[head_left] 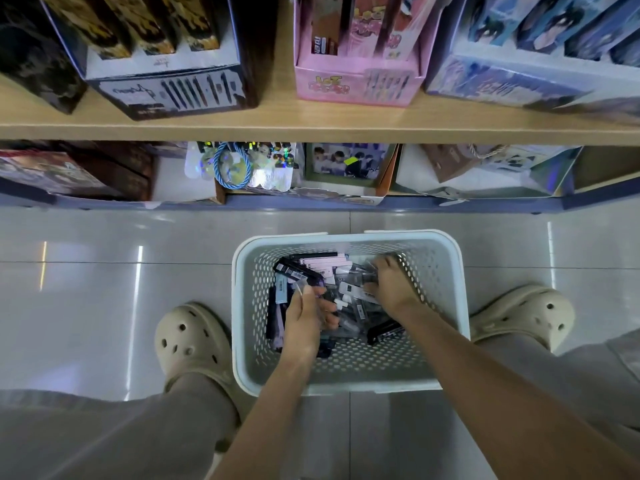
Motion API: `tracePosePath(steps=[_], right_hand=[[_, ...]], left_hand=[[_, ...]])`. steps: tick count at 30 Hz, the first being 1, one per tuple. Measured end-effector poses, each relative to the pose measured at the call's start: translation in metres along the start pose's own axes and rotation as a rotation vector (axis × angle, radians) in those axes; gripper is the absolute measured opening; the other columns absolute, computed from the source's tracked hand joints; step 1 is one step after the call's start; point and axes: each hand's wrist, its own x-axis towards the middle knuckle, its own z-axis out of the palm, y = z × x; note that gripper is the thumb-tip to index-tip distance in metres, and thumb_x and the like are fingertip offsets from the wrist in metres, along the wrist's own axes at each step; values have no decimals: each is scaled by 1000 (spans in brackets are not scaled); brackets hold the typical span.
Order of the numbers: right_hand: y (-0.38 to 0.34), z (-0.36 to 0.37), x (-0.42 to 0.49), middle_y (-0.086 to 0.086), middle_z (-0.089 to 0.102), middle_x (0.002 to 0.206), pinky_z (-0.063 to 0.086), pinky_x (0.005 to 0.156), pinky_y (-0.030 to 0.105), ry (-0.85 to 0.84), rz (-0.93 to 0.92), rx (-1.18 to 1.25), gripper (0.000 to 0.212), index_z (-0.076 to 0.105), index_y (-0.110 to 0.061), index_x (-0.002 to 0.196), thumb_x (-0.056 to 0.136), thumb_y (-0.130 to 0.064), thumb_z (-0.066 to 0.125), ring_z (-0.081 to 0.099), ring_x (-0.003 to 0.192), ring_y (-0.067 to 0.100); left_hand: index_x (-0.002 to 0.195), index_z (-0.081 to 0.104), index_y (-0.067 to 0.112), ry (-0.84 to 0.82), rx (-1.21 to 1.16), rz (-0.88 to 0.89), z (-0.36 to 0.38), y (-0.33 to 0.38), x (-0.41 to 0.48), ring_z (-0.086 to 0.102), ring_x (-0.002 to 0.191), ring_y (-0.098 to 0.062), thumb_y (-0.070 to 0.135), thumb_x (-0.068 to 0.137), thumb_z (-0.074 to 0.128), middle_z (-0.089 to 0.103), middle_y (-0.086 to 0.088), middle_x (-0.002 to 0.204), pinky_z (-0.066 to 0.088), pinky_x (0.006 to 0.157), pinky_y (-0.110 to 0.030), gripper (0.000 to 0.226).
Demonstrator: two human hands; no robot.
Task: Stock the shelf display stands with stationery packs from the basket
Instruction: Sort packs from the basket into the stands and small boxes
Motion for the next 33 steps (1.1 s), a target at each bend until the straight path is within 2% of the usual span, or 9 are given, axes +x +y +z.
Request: tracePosePath(steps=[8, 11, 15, 18, 21, 24, 28, 31, 33], right_hand=[[0, -2, -1, 22, 50, 129, 40, 95, 35, -49, 26, 63, 40, 37, 3, 128, 94, -12, 53, 52, 115, 34], [0, -4, -8, 20, 54, 122, 42, 86, 30, -13, 53, 133, 37, 40, 2, 128, 96, -13, 50, 55, 106, 29], [0, -6, -22, 18, 62, 104, 34, 56, 19, 27, 55, 223, 33, 38, 7, 126, 97, -6, 48, 57, 84, 20], [0, -13, -37, 13, 58, 116, 36, 70, 12, 43, 58, 432, 38, 36, 4, 133, 97, -3, 46, 55, 104, 21], [-6, -18, -56, 5, 54, 111, 39, 82, 19, 70, 5, 553, 29, 42, -2, 126, 98, -10, 47, 54, 108, 21], [-19, -26, -79, 1, 56, 104, 46, 78, 22, -17, -92, 636, 20, 39, -15, 119, 99, -16, 45, 56, 98, 17], [-37, -31, -95, 4, 58, 88, 47, 68, 33, -100, -124, 620, 28, 39, -8, 123, 100, -23, 43, 55, 70, 14], [-49, -39, -101, -10, 55, 89, 42, 63, 14, -76, -192, 611, 32, 41, -10, 129, 100, -24, 45, 49, 63, -6], [-55, -50, -109, -18, 51, 91, 37, 60, 4, -84, -250, 627, 33, 41, -16, 132, 100, -21, 45, 50, 64, -16]], left_hand=[[91, 57, 15, 20, 43, -13, -2, -5, 4, 28, 46, -6, 27, 102, 37, 33, 6, 54, 28, 44, -15, 27], [90, 57, 11, 13, 36, -26, -2, -9, 8, 42, 44, -8, 24, 103, 36, 49, 2, 56, 39, 45, -16, 27], [92, 56, 5, 32, -33, -107, 3, -14, 16, 63, 59, -11, 20, 103, 37, 65, -8, 80, 55, 58, -19, 27], [114, 53, -2, 13, -58, -188, 10, -17, 22, 64, 83, -20, 19, 103, 36, 64, -16, 107, 55, 72, -24, 29], [132, 44, -3, -17, -123, -231, 20, -13, 19, 62, 93, -22, 16, 104, 34, 62, -15, 115, 49, 85, -30, 35], [120, 51, 3, -86, -221, -208, 25, -5, 11, 63, 85, -17, 15, 104, 33, 65, -8, 95, 53, 77, -23, 26], [99, 58, 6, -136, -316, -141, 25, 13, 0, 67, 66, -11, 21, 103, 36, 69, -4, 78, 54, 59, -20, 28], [113, 59, 2, -165, -352, -76, 26, 27, -10, 70, 74, -13, 19, 101, 40, 71, -8, 90, 56, 62, -23, 28], [111, 57, 4, -141, -373, -47, 27, 36, -17, 69, 73, -14, 18, 101, 41, 72, -5, 84, 55, 61, -25, 24]])
